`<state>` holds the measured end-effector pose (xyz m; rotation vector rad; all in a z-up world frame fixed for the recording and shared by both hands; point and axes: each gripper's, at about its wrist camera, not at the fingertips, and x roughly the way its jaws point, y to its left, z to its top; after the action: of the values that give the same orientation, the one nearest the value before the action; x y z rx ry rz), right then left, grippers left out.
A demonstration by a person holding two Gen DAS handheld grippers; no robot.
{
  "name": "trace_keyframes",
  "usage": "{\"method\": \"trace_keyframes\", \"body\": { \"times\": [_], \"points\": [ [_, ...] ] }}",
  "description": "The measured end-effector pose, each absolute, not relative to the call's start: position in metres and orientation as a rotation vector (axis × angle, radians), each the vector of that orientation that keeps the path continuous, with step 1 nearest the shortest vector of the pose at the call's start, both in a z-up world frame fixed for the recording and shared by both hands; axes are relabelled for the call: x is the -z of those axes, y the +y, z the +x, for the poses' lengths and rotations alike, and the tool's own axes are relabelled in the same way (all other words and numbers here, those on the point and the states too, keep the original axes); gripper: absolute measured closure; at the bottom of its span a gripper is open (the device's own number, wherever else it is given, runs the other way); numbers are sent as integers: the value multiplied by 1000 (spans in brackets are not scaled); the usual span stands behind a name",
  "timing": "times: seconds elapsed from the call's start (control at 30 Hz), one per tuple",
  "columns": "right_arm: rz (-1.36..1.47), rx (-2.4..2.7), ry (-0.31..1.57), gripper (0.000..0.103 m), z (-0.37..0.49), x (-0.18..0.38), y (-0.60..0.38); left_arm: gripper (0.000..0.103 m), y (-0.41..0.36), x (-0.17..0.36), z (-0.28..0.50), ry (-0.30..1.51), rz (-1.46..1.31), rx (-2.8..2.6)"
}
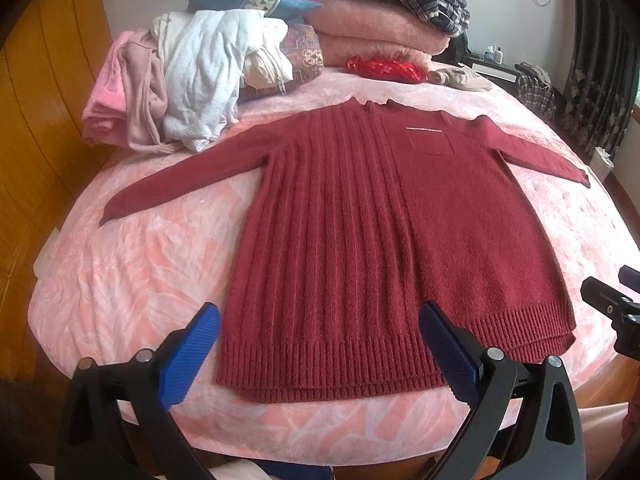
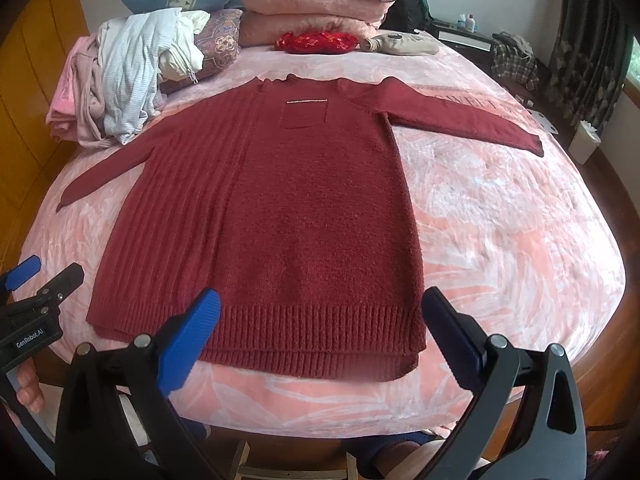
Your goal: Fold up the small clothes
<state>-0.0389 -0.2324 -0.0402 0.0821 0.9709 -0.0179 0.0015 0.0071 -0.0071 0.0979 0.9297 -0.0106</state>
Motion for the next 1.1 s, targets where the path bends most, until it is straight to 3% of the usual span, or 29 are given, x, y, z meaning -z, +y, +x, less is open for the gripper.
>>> {"method": "trace_keyframes", "body": {
  "times": [1.1],
  "points": [
    [77, 19, 974, 3, -38, 41, -229, 4, 6, 9, -1, 923, 96, 7]
  ]
}}
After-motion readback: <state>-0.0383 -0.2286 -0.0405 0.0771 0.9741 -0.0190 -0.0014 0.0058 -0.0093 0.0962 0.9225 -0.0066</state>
